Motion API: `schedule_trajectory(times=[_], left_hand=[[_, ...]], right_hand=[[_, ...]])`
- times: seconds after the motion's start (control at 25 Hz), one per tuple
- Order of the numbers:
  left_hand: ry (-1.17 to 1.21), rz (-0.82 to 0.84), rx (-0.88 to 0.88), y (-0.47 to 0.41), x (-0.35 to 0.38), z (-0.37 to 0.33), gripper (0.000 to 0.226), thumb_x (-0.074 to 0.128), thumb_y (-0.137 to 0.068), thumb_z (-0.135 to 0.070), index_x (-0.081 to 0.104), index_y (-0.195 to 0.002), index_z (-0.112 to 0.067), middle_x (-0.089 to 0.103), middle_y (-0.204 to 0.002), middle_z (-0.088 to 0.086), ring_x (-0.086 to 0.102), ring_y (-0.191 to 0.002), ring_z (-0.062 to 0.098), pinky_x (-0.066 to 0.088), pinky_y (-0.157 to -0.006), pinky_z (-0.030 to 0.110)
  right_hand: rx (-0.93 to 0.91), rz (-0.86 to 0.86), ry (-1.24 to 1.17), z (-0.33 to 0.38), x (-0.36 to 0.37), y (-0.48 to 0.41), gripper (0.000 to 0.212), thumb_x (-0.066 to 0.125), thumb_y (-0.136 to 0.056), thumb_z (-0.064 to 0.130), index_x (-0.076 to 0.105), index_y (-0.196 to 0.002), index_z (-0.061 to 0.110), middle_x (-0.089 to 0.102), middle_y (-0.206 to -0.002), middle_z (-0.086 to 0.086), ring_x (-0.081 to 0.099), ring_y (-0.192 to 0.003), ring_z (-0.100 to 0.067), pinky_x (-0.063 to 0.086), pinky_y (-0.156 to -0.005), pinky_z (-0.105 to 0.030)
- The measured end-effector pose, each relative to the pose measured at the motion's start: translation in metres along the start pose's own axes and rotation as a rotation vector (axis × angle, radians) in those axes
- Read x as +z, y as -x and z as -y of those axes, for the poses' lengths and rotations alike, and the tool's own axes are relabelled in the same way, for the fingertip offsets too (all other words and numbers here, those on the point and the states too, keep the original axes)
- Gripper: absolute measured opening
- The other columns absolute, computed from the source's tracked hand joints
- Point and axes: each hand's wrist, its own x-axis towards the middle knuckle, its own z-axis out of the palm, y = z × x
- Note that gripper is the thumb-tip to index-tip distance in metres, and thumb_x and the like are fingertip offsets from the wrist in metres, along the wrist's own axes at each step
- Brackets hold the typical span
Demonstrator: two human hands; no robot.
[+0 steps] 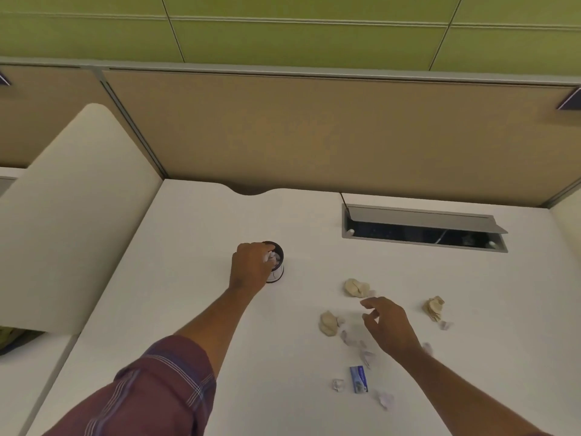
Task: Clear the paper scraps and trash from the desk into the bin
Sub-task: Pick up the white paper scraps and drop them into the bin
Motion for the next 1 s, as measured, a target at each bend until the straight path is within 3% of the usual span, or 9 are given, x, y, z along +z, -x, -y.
schedule_trajectory(times=[0.16,0.36,0.44,0.68,0.88,1.0], left_hand=[[-0.001,-0.075,0.057,0.012,0.008,-0.016,0.011,0.065,-0.088,-0.021,0.066,-0.095,-0.013,0.07,-0.096,0.003,0.062,-0.098,0.028,0.057,-0.082,0.045],[-0.089,-0.065,0.114,0.052,0.048,-0.045,0.045,0.068,-0.093,-0.026,0.059,-0.134,-0.01,0.055,-0.144,0.015,0.046,-0.139,0.035,0.043,-0.114,0.049],[-0.075,-0.016,0.142,0.078,0.075,-0.059,0.049,0.068,-0.093,-0.027,0.057,-0.138,-0.01,0.052,-0.148,0.015,0.045,-0.14,0.036,0.041,-0.115,0.05],[-0.25,0.289,0.153,0.122,0.141,-0.095,0.06,0.059,-0.095,-0.042,0.043,-0.149,-0.021,0.042,-0.157,0.007,0.039,-0.145,0.028,0.035,-0.116,0.044],[-0.47,0.371,0.179,0.131,0.163,-0.105,0.07,0.051,-0.094,-0.055,0.033,-0.153,-0.024,0.032,-0.163,0.006,0.019,-0.156,0.03,0.014,-0.123,0.055],[-0.56,0.419,0.177,0.138,0.175,-0.106,0.074,0.044,-0.095,-0.06,0.025,-0.156,-0.023,0.023,-0.167,0.009,0.009,-0.158,0.032,0.006,-0.124,0.061]], right_hand=[[0.024,-0.022,0.038,-0.042,-0.014,0.025,0.026,0.07,-0.088,0.012,0.071,-0.113,0.02,0.072,-0.108,0.004,0.063,-0.08,-0.003,0.044,-0.075,-0.013],[0.044,-0.055,0.062,-0.066,-0.038,0.044,0.029,0.067,-0.091,0.016,0.067,-0.12,0.016,0.067,-0.12,-0.002,0.066,-0.104,-0.021,0.055,-0.09,-0.037],[0.063,-0.071,0.125,-0.076,-0.05,0.049,0.032,0.066,-0.092,0.016,0.065,-0.124,0.013,0.064,-0.127,-0.004,0.062,-0.116,-0.025,0.054,-0.094,-0.04],[0.221,-0.063,0.207,-0.115,-0.089,0.046,0.042,0.054,-0.093,0.015,0.054,-0.134,0.015,0.054,-0.138,-0.003,0.053,-0.125,-0.028,0.05,-0.095,-0.039],[0.257,0.172,0.256,-0.149,-0.103,0.039,0.064,0.053,-0.095,0.026,0.031,-0.154,0.015,0.03,-0.163,-0.003,0.035,-0.146,-0.029,0.042,-0.11,-0.046],[0.16,0.258,0.32,-0.155,-0.098,0.045,0.064,0.053,-0.096,0.033,0.031,-0.153,0.015,0.031,-0.163,-0.001,0.034,-0.146,-0.029,0.044,-0.107,-0.046]])
